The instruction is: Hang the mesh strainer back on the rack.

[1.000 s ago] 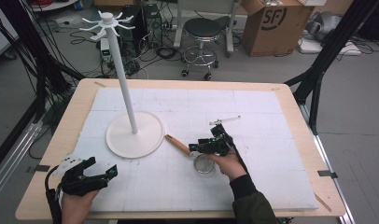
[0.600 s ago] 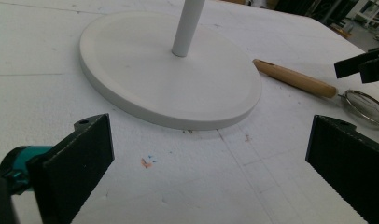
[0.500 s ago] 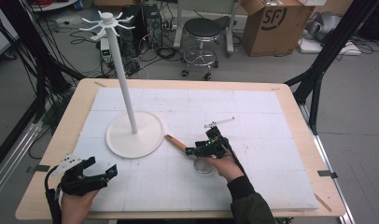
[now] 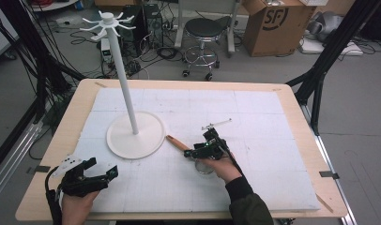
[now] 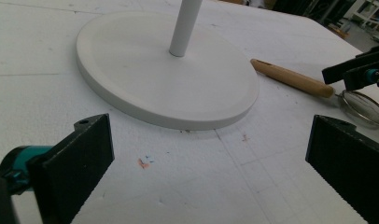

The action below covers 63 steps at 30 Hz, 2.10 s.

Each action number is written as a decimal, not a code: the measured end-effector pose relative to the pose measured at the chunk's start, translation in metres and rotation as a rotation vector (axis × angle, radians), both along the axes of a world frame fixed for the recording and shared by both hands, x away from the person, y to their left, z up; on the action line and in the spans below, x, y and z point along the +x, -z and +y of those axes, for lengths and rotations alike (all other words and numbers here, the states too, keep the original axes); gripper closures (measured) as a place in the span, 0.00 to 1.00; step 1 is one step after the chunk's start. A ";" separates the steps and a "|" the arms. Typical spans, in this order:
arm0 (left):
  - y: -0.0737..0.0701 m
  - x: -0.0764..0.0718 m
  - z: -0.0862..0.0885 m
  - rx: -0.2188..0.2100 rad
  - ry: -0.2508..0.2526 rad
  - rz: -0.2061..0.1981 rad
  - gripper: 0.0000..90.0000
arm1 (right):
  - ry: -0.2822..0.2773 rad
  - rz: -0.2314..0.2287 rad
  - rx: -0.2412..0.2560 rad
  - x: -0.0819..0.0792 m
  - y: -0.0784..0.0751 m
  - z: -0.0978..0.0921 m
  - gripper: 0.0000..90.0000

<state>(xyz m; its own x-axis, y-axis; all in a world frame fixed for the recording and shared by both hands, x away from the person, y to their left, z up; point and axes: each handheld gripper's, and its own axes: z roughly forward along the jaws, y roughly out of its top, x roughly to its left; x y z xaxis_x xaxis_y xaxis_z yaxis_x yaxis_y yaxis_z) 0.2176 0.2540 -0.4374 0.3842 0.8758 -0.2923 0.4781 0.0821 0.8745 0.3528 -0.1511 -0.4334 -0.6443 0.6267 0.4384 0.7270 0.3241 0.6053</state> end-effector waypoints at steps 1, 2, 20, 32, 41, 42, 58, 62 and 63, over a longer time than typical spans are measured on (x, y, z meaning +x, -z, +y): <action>0.000 0.000 0.000 -0.002 0.001 -0.002 0.02 | 0.009 -0.004 -0.006 0.000 0.001 0.000 0.43; 0.000 0.000 0.001 -0.002 0.003 0.000 0.02 | 0.011 0.000 -0.012 0.001 0.001 0.001 0.44; 0.000 0.000 0.000 -0.005 0.007 -0.004 0.02 | 0.001 -0.009 -0.079 -0.001 0.008 0.015 0.53; -0.001 -0.001 -0.002 -0.002 0.011 -0.008 0.02 | -0.047 -0.172 -0.245 -0.013 0.007 0.028 0.64; 0.000 0.000 -0.004 0.001 0.014 -0.004 0.02 | -0.059 -0.209 -0.277 -0.014 0.008 0.029 0.72; 0.000 0.000 -0.004 0.001 0.013 -0.006 0.02 | -0.060 -0.204 -0.275 -0.014 0.008 0.029 0.72; 0.000 0.000 -0.005 0.006 0.013 -0.004 0.02 | -0.083 -0.161 -0.392 -0.008 0.000 0.042 0.74; 0.000 0.000 -0.006 0.010 0.018 -0.003 0.02 | -0.103 -0.108 -0.460 -0.002 -0.006 0.050 0.75; 0.000 0.000 -0.006 0.009 0.018 -0.004 0.02 | -0.106 -0.088 -0.479 0.000 -0.007 0.053 0.75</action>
<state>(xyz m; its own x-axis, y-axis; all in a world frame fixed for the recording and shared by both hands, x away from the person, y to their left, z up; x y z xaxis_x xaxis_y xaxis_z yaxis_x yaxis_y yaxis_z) 0.2179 0.2484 -0.4373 0.4008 0.8714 -0.2827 0.4763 0.0653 0.8768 0.3532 -0.0978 -0.4260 -0.7372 0.6731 0.0584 0.6276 0.6501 0.4284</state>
